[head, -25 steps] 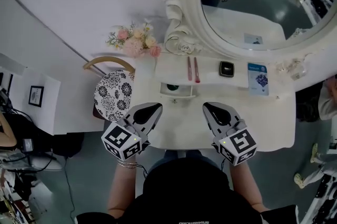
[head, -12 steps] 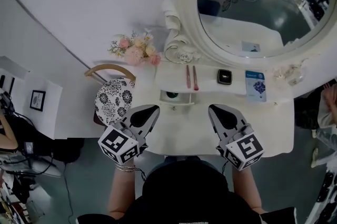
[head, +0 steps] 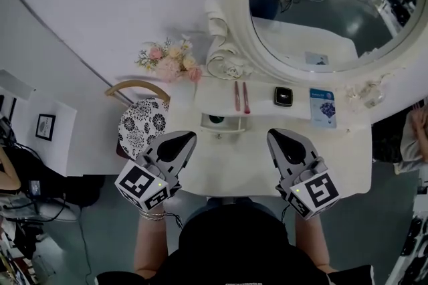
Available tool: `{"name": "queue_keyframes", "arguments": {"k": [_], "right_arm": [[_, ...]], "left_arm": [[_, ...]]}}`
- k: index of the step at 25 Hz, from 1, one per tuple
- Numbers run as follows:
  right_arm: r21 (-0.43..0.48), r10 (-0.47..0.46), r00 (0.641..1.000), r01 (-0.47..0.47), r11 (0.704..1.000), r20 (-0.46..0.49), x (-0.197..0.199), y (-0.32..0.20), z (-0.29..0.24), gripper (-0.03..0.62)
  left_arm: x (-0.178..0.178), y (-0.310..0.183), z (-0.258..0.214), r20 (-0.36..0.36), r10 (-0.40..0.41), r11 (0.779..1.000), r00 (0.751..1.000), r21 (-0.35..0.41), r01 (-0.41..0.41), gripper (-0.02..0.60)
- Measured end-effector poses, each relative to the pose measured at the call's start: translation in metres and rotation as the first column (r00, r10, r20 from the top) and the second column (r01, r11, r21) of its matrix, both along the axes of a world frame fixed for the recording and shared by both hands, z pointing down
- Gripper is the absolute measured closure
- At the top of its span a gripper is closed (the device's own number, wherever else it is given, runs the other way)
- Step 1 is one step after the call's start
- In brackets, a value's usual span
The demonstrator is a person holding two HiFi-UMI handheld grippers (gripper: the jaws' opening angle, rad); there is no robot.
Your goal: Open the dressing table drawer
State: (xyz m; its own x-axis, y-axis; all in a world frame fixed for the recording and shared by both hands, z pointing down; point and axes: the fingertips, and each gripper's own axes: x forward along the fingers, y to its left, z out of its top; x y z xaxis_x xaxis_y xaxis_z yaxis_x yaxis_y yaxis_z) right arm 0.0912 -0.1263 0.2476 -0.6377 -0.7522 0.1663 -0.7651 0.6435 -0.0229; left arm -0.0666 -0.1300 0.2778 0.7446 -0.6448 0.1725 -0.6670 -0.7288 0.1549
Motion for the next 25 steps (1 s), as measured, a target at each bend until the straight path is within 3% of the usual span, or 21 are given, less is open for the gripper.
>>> {"name": "queue_keyframes", "arguments": {"k": [9,25], "right_arm": [[0.067,-0.013,1.0,0.014,0.998,-0.017,0.002,0.003,-0.017,0.574],[0.087,-0.012,0.999,0.015,0.996,-0.03,0.004,0.003,-0.027,0.576]], "left_arm": [[-0.002,0.0,-0.015,0.001,-0.002,0.999,1.0,0.038,0.002,0.566],[-0.003,0.002,-0.022,0.005,-0.009,0.998,1.0,0.055,0.009,0.566]]}}
